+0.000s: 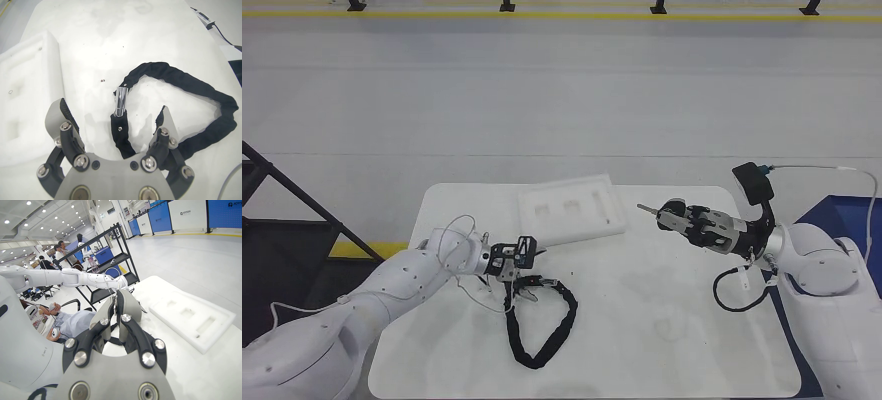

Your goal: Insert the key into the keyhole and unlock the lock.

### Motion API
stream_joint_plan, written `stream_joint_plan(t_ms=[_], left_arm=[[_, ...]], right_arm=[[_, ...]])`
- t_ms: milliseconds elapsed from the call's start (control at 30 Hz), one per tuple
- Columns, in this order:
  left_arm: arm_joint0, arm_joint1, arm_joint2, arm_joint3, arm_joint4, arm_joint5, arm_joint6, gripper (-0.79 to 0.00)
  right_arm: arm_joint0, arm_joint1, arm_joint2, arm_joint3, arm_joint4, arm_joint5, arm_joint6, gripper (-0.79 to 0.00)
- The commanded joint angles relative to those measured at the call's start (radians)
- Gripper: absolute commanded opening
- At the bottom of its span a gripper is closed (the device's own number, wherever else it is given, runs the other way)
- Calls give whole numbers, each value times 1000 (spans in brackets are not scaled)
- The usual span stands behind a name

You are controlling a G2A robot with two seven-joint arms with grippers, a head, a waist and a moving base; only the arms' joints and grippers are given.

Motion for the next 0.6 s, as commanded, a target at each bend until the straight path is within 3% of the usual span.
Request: stream_joint_plan(t_ms=[0, 33, 67, 233, 333, 567], left_arm=[[1, -8, 3, 10, 22, 7, 18, 0], [1, -13, 5, 14, 37, 11, 26, -12], [2, -17, 7, 19, 49, 12, 34, -111], [2, -37, 14, 46, 95, 11, 60, -320], [2, -48, 15, 62, 117, 10, 75, -400], [6, -70, 14, 91, 167, 19, 75, -483]], right_arm=[[0, 0, 0, 0, 0, 0, 0, -785], [0, 0, 0, 0, 0, 0, 0, -785], [0, 0, 0, 0, 0, 0, 0, -785], [0, 0, 0, 0, 0, 0, 0, -785], [0, 0, 0, 0, 0, 0, 0, -785], [0, 0, 0, 0, 0, 0, 0, -785]])
